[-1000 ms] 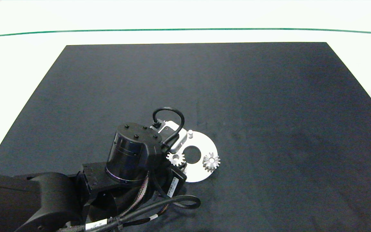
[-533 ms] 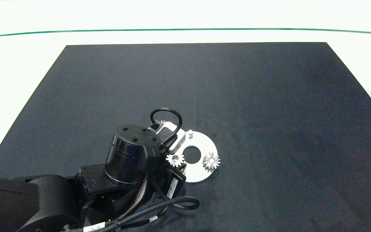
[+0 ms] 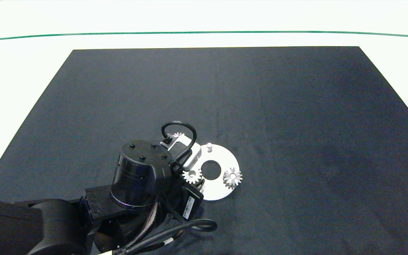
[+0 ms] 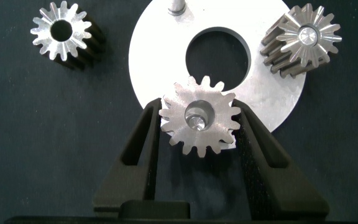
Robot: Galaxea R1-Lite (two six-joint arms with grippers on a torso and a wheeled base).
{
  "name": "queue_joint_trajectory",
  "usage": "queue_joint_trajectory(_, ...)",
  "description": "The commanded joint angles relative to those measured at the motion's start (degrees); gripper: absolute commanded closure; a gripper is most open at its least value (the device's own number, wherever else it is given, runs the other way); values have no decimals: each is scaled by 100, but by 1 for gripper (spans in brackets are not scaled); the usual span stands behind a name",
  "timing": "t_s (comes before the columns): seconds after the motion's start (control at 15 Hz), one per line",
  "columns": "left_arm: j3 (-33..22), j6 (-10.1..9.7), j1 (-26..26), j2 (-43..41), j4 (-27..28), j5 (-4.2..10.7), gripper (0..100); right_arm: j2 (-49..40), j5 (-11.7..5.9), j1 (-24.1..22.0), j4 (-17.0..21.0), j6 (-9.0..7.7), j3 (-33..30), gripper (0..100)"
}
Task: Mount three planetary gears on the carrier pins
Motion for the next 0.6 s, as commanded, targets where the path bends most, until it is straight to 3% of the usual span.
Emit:
queue_joint_trajectory(0.07,42,-1,6,-3,-12,15,81,-3,-6,4,14,-15,1,0)
queue_joint_trajectory(0.6,200,-1,-12,41,-346,6,81,-29,-6,4,14,-15,1,0)
